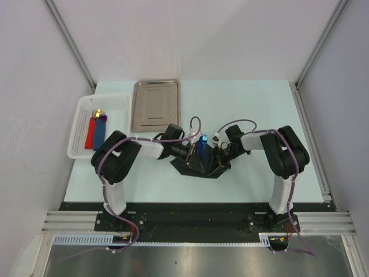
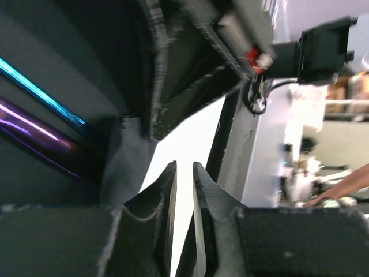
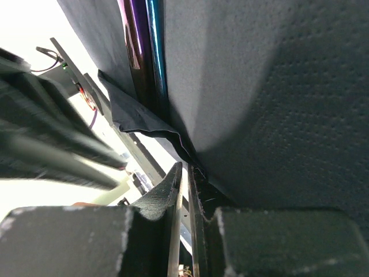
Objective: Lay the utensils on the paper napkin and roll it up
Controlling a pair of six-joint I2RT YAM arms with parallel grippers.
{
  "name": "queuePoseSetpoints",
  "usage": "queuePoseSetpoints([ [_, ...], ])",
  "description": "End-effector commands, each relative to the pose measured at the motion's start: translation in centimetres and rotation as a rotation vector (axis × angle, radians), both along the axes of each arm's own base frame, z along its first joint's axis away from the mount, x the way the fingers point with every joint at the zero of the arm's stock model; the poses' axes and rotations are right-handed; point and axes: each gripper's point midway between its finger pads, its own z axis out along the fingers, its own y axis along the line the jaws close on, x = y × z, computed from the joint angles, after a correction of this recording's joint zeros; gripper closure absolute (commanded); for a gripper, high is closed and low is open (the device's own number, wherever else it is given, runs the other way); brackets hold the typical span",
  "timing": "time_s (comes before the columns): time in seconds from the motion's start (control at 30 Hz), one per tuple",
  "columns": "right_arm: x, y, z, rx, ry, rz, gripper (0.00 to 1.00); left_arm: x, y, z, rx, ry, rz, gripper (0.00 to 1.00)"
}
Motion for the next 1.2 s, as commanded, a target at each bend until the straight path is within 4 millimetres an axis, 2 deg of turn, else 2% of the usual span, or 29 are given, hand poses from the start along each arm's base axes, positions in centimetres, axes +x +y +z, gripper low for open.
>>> queuePoseSetpoints([
  [0.0, 1.5, -0.7, -1.0, -0.049, -0.046, -0.020, 0.87, 0.9, -1.2, 0.9, -0.092, 0.079, 0.061, 0.80],
  [0.03, 1.6, -0.7, -1.1, -0.050, -0.049, -0.022, 0.87, 0.9, -1.3, 0.2, -0.079, 0.123, 0.082, 0.81],
  [0.27, 1.5, -0.8, -1.0, -0.049, -0.051, -0.022, 0.87, 2.7, -1.5, -0.5, -0.123, 0.191, 0.153, 0.89],
  [0.5, 1.7, -1.0, -1.0, -0.057, -0.055, -0.025, 0.87, 3.2, -0.6, -2.5, -0.064, 0.212, 0.199, 0.95],
  [0.83, 1.6, -1.0, -1.0, -0.060, -0.068, -0.016, 0.87, 3.5, 0.1, -4.2, -0.030, 0.210, 0.217, 1.00],
  [1.17, 2.4, 0.8, 2.3, 0.020, -0.136, -0.024, 0.82, 3.7, 0.5, -5.2, -0.003, 0.219, 0.221, 1.00],
])
